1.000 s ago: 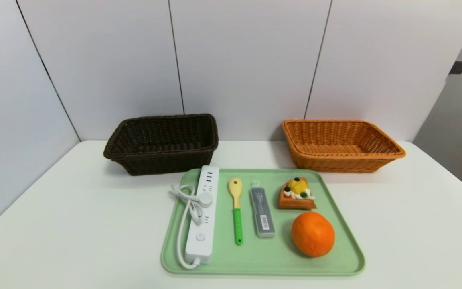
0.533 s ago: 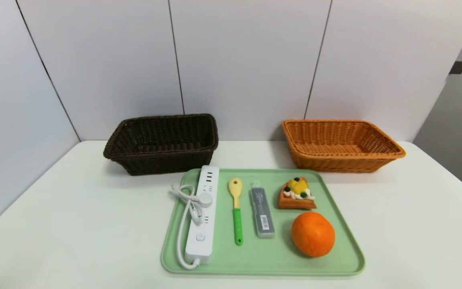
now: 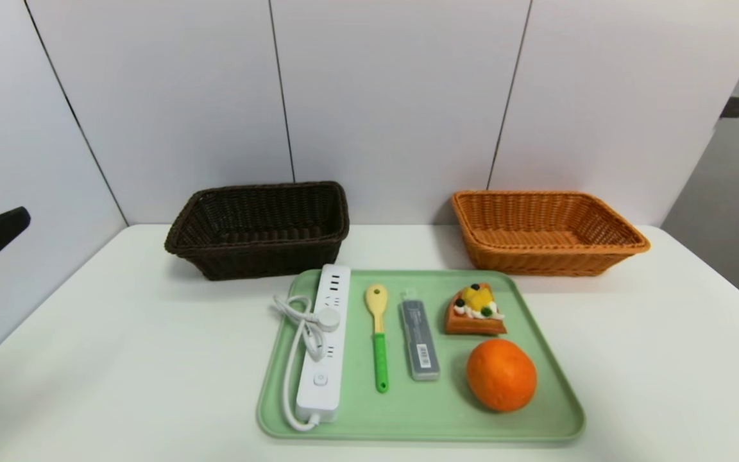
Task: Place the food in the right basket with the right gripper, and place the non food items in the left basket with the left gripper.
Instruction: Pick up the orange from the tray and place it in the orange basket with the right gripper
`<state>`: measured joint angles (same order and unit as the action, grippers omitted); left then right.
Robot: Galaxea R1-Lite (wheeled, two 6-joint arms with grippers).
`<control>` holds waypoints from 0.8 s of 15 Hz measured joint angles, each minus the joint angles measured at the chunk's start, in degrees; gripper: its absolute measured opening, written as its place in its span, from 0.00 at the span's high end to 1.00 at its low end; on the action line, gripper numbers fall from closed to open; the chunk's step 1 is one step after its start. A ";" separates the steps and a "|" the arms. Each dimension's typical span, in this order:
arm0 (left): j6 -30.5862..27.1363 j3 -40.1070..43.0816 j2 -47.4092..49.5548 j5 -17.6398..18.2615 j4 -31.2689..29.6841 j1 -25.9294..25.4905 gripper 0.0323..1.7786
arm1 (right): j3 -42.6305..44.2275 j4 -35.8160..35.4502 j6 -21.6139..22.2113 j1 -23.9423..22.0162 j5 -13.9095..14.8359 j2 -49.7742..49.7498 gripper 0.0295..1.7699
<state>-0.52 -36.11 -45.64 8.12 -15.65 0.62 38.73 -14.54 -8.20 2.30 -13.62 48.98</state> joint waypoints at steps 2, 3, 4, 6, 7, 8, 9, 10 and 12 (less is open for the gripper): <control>0.00 -0.27 -2.69 0.15 0.33 0.39 0.05 | 2.67 -0.09 -0.02 1.13 0.06 4.32 0.03; 0.11 -0.24 -3.67 0.17 0.77 0.52 0.05 | 3.41 -0.11 0.00 1.94 0.12 6.06 0.03; 0.52 -0.16 -4.50 0.20 1.63 0.69 0.05 | 3.80 -0.06 -0.04 2.73 0.22 7.72 0.03; 0.85 -0.18 -5.51 0.32 3.58 0.94 0.05 | 4.49 -0.01 -0.11 5.05 0.54 11.30 0.03; 0.93 -0.24 -5.81 0.67 4.58 1.00 0.05 | 5.06 0.29 -0.15 6.77 0.63 13.01 0.03; 0.88 -0.27 -5.97 0.80 5.02 1.05 0.05 | 5.91 0.93 -0.17 8.78 0.65 14.87 0.03; 0.90 -0.33 -6.07 0.85 5.07 1.05 0.05 | 6.83 2.19 -0.17 10.79 0.63 16.53 0.03; 0.94 -0.38 -6.10 0.85 5.10 1.05 0.05 | 8.09 4.55 -0.17 12.93 0.63 18.02 0.03; 0.94 -0.38 -6.06 0.83 5.11 1.05 0.05 | 12.59 11.98 0.20 17.40 0.59 20.89 0.03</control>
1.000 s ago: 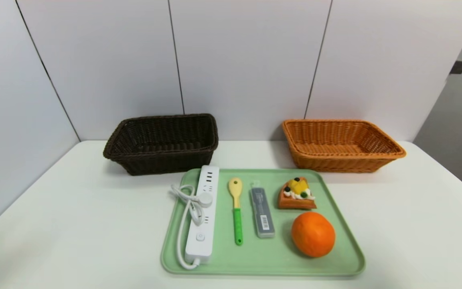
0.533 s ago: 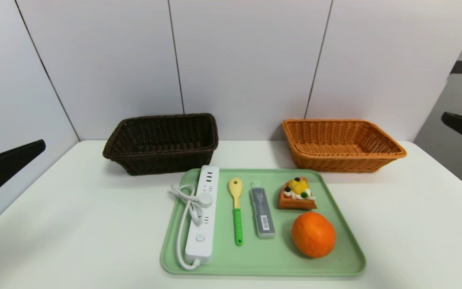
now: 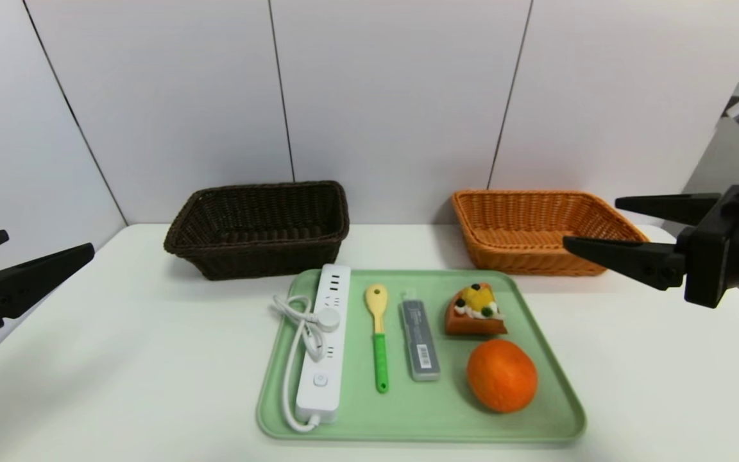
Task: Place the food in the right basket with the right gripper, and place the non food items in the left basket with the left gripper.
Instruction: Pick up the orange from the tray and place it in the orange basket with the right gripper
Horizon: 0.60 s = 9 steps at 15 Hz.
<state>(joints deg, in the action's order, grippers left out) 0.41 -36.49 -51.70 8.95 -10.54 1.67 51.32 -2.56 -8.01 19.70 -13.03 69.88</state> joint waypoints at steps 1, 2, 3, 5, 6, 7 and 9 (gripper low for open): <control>0.00 0.00 0.02 -0.02 0.00 0.00 0.05 | 2.80 4.45 0.10 1.82 -0.02 1.48 0.03; -0.01 0.00 0.07 -0.02 -0.01 0.00 0.05 | 6.10 9.28 0.05 3.30 -0.09 3.06 0.03; -0.09 0.02 0.11 -0.05 0.00 0.00 0.05 | 9.48 14.10 -0.06 4.28 -0.22 4.53 0.03; -0.39 0.13 0.20 -0.02 0.10 0.00 0.05 | 17.44 25.02 -1.28 5.62 -0.99 7.77 0.03; -0.44 0.22 0.27 -0.02 0.21 0.00 0.05 | 21.33 30.23 -2.57 5.96 -1.57 9.61 0.03; -0.49 0.27 0.33 0.00 0.21 0.00 0.05 | 24.55 35.38 -4.36 6.23 -2.01 11.54 0.03; -0.51 0.46 0.41 0.04 0.21 0.00 0.05 | 28.94 44.14 -9.79 6.62 -2.38 15.35 0.03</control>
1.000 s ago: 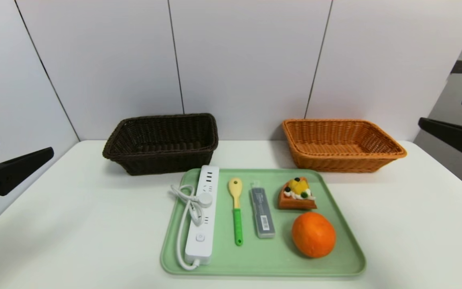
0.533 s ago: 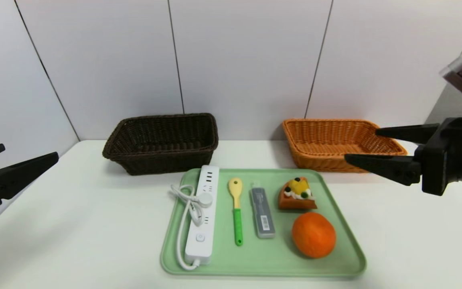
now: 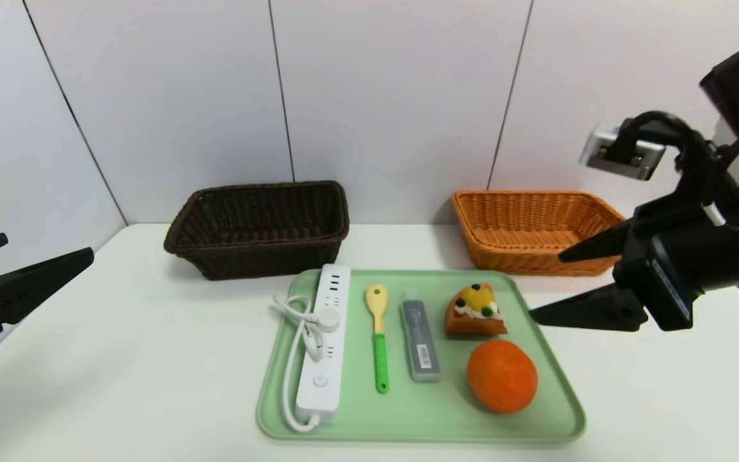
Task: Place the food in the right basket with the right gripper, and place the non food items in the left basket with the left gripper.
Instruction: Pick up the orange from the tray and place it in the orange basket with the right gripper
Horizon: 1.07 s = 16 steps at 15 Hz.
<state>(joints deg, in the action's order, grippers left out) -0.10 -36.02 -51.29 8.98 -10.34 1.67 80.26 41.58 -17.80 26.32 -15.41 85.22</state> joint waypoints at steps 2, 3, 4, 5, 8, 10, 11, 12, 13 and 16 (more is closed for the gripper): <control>0.02 0.20 0.38 0.00 -0.02 0.00 0.05 | 0.50 2.35 -2.71 1.05 0.74 2.76 0.03; 0.00 0.26 0.57 0.05 -0.02 0.00 0.05 | 0.24 2.32 -3.10 1.44 1.30 3.80 0.03; 0.02 0.30 0.68 0.05 -0.02 0.00 0.05 | -0.17 2.22 -4.02 1.62 2.24 4.66 0.03; 0.00 0.37 0.79 0.07 -0.07 0.00 0.05 | -0.78 2.21 -5.51 1.73 3.04 5.51 0.03; -0.09 0.80 1.12 0.09 -0.02 0.00 0.05 | -3.00 2.18 -6.38 1.82 2.99 6.78 0.03; -0.11 1.33 1.29 0.11 -0.02 0.00 0.05 | -4.22 2.11 -6.45 1.85 2.99 7.34 0.03; -0.15 1.62 1.38 0.11 -0.05 0.00 0.05 | -4.41 2.11 -6.29 2.04 2.96 7.63 0.03; -0.17 1.85 1.45 0.09 -0.02 0.00 0.05 | -4.47 2.16 -6.12 2.43 2.96 7.78 0.03; -0.20 2.15 1.49 0.09 -0.02 0.00 0.05 | -4.57 2.32 -5.96 2.91 2.95 7.96 0.03; -0.17 2.76 1.60 0.29 -0.05 0.23 0.05 | -4.66 2.35 -5.81 3.78 3.07 9.05 0.03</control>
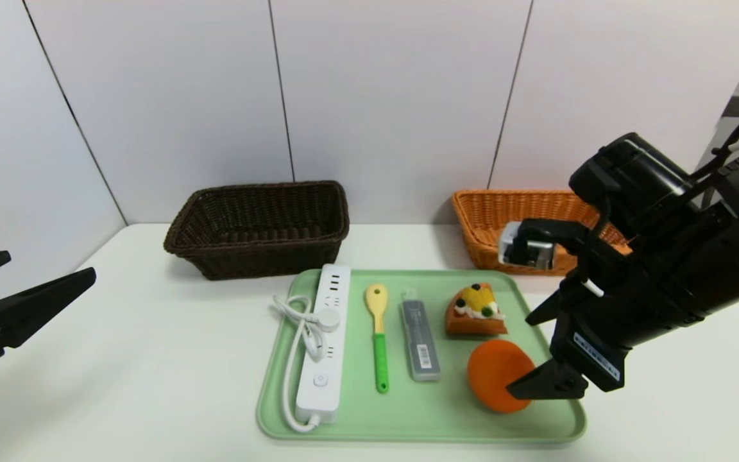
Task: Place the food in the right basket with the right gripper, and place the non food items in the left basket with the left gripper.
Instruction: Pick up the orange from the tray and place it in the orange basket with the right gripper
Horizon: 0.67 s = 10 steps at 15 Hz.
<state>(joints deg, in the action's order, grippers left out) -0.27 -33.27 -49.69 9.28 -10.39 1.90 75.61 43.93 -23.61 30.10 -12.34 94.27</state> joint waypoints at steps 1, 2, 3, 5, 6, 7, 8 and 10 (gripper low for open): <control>0.00 0.11 0.05 0.45 0.02 0.07 0.05 | -0.04 0.00 0.00 0.16 0.02 0.46 0.03; 0.00 0.11 0.07 0.69 0.02 0.11 0.05 | -0.15 0.00 -0.02 0.33 0.05 0.93 0.03; 0.00 0.13 0.11 0.76 0.02 0.13 0.05 | -0.30 -0.04 -0.11 0.44 0.02 1.38 0.03; 0.00 0.37 0.20 0.76 0.02 0.11 0.05 | -0.63 -0.04 -0.09 0.57 0.07 2.17 0.03; 0.00 0.67 0.33 0.83 0.00 0.11 0.05 | -1.05 -0.04 -0.06 0.60 0.11 2.54 0.03; -0.09 1.11 0.49 0.83 0.05 0.11 0.05 | -1.49 -0.09 -0.02 0.68 0.13 2.91 0.03; -0.33 1.38 0.61 0.85 0.02 0.11 0.05 | -1.90 -0.26 0.02 0.82 0.16 3.22 0.03; -0.46 1.63 0.82 0.87 0.02 0.11 0.05 | -2.46 -0.26 0.02 0.88 0.35 3.77 0.03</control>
<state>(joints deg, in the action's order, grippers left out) -0.73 -31.63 -48.87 10.14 -10.36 2.01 73.14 43.68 -23.59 30.98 -11.98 98.04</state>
